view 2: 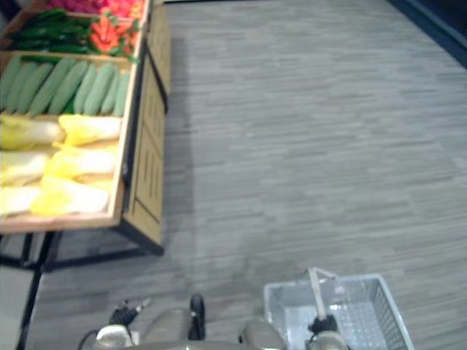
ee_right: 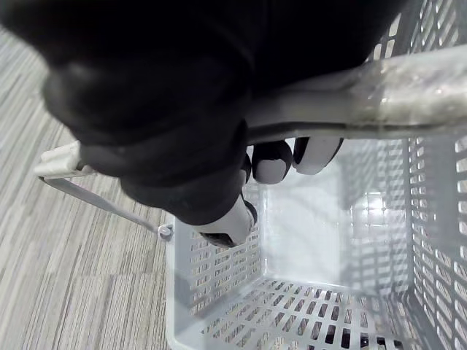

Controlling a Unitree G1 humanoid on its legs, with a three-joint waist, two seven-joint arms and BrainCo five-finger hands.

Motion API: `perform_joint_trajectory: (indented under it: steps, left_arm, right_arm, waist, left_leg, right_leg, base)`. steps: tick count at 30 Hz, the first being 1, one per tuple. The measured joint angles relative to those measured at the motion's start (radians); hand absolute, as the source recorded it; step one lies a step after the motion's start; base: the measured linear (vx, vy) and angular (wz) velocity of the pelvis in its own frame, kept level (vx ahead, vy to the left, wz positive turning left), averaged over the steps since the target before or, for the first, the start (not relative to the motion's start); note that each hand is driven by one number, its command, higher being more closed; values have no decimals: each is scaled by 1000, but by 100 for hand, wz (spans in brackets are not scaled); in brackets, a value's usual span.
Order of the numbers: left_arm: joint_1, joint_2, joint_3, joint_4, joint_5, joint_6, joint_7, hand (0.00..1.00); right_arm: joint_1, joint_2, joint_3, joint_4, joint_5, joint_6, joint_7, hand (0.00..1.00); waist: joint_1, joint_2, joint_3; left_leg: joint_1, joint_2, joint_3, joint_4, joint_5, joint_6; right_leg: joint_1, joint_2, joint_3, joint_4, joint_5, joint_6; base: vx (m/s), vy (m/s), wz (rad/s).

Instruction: Pick vegetable in the basket

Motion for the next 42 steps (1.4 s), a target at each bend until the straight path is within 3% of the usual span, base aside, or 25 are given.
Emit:
perform_joint_trajectory:
  steps: [2,4,6,8,9,10,11,12,13,14,18,21,22,23,24,25,26,27,29,30,32,34,36,39,42]
  left_arm:
    - [4,13,-20,0,0,0,0,0]
    - [-8,14,-22,0,0,0,0,0]
    - [-38,9,-26,-3,0,-1,-1,0]
    - [-52,4,-26,-3,0,-1,-1,0]
    - [-57,1,-24,-1,0,-1,-1,0]
    - [-58,-5,-19,-1,0,-2,-1,0]
    - [-58,-5,-16,-1,1,-3,-2,0]
    - [-55,-2,-10,0,3,-3,-2,0]
    - [-55,3,10,24,2,-3,-2,0]
    - [-61,-16,16,57,3,-3,-3,0]
    - [-55,-38,57,76,2,-16,-3,0]
    - [-49,-56,112,61,-1,-30,-2,0]
    - [-49,-58,115,53,-12,-32,-2,0]
    - [-47,-54,123,55,-41,-31,1,0]
    - [-47,-53,125,55,-46,-31,1,0]
    - [-47,-55,123,54,-63,-34,2,0]
    - [-49,-56,122,52,-69,-34,2,0]
    - [-49,-56,121,48,-69,-34,2,0]
    - [-44,-61,109,38,-68,-32,1,0]
    - [-39,-62,101,37,-67,-29,-1,0]
    - [-29,-52,127,36,-66,-29,-3,0]
    - [-17,-54,141,62,-65,-11,-1,0]
    - [21,-29,99,85,-51,3,-3,0]
    - [34,-18,83,86,-27,21,-3,0]
    - [42,-18,74,59,-29,20,-2,0]
  right_arm:
    - [26,15,-22,0,10,7,-1,100]
    - [22,16,-45,-1,20,6,-4,100]
    - [14,18,-72,5,49,6,-4,100]
    - [2,20,-77,26,64,5,-2,100]
    - [-10,26,-80,34,86,5,-2,100]
    - [-10,34,-93,35,90,5,-4,100]
    - [-7,37,-100,35,97,5,-5,100]
    - [0,44,-114,36,100,5,-4,100]
    - [4,51,-123,49,110,5,-3,100]
    - [-17,49,-147,70,120,4,-10,100]
    - [-38,26,-154,73,125,-12,-9,100]
    - [-45,14,-112,76,125,-12,-1,100]
    - [-41,7,-96,76,124,-12,-1,100]
    - [-30,-5,-56,77,123,-11,1,100]
    - [-29,-2,-48,77,124,-9,-1,100]
    - [-33,-11,-50,77,124,-8,-3,100]
    - [-41,-18,-66,78,124,-7,-4,100]
    - [-45,-18,-76,78,123,-7,-5,100]
    - [-55,-29,-83,78,125,-7,-5,100]
    - [-56,-29,-101,87,124,-7,-5,100]
    - [-67,-27,-120,98,119,-10,-1,100]
    - [-81,-31,-147,113,105,-9,-1,100]
    - [-65,-32,-159,113,93,-9,-3,100]
    - [-68,-6,-154,113,92,-13,0,100]
    - [-75,-2,-150,112,93,-16,3,100]
  waist:
    - [-25,-9,0]
    - [-31,-2,3]
    - [-35,3,6]
    - [-38,8,6]
    - [-36,8,6]
    - [-37,6,4]
    - [-39,0,1]
    - [-37,-25,-5]
    - [-36,-26,3]
    - [-50,6,7]
    - [-53,40,-4]
    - [-37,62,-3]
    - [-33,72,0]
    - [-31,62,10]
    - [-28,66,10]
    - [-25,69,11]
    - [-25,69,12]
    - [-25,69,12]
    - [-27,80,8]
    - [-27,78,-4]
    - [-1,67,-8]
    - [-4,49,-1]
    - [-8,22,-5]
    - [-11,15,-6]
    - [-10,17,-6]
  left_leg:
    - [85,-3,-9,-8,-24,15]
    - [153,3,-22,-45,-27,18]
    - [192,38,-60,-69,-27,18]
    - [204,73,-66,-66,-26,17]
    - [209,94,-69,-66,-28,14]
    - [217,110,-80,-66,-38,-33]
    - [223,116,-91,-66,-52,-57]
    - [241,117,-102,-69,-80,-101]
    - [282,132,-119,-83,-119,-158]
    - [300,181,-122,-92,-126,-173]
    - [315,219,-131,-52,-71,-184]
    - [149,250,-231,292,-43,-212]
    - [86,266,-236,419,18,-230]
    - [9,304,-191,569,104,-222]
    - [-20,317,-152,612,73,-210]
    - [-66,329,-48,647,-22,-200]
    - [-103,310,72,598,-80,-191]
    - [-120,291,132,551,-92,-187]
    - [-151,225,335,340,-31,-128]
    - [-122,206,492,261,-46,-24]
    - [-121,147,494,195,-88,41]
    - [-82,89,429,141,-88,44]
    - [-2,43,326,108,-106,44]
    - [41,47,221,78,-102,33]
    - [90,62,104,40,-83,3]
  right_leg:
    - [-60,-63,-117,200,-2,-21]
    - [-128,-131,-222,240,-36,-85]
    - [-176,-160,-320,77,-73,-153]
    - [-177,-136,-330,-151,-56,-173]
    - [-173,-125,-312,-356,15,-191]
    - [-165,-128,-283,-544,114,-201]
    - [-158,-137,-273,-627,168,-194]
    - [-143,-154,-255,-720,209,-189]
    - [-129,-162,-265,-710,325,-154]
    - [-150,-132,-289,-608,320,-180]
    - [-167,-111,-323,-415,152,-219]
    - [-100,-103,-383,-416,93,-228]
    - [-56,-98,-413,-450,91,-231]
    - [39,-95,-456,-525,94,-239]
    - [73,-98,-469,-549,95,-240]
    - [127,-116,-509,-588,101,-239]
    - [172,-144,-553,-611,110,-223]
    - [191,-158,-576,-623,110,-219]
    - [236,-178,-652,-644,103,-183]
    - [267,-185,-716,-646,83,-152]
    - [271,-212,-759,-613,57,-127]
    - [257,-298,-772,-420,37,-104]
    - [162,-393,-631,-7,78,-98]
    - [28,-361,-530,247,56,-132]
    - [-65,-321,-495,194,20,-148]
  base:
    - [377,51,29]
    - [376,-9,18]
    - [415,-102,37]
    - [325,-160,31]
    - [428,-267,44]
    - [536,-361,50]
    - [466,-337,51]
    - [486,-406,53]
    - [560,-509,65]
    - [459,-429,55]
    - [364,-327,27]
    - [213,-212,44]
    - [284,-122,76]
    - [304,-106,81]
    - [380,-121,92]
    - [298,-60,89]
    - [277,-33,92]
    - [297,53,102]
    - [277,101,117]
    - [219,79,134]
    - [274,109,123]
    - [339,154,117]
    - [409,104,132]
    - [336,-57,128]
    - [289,-202,128]
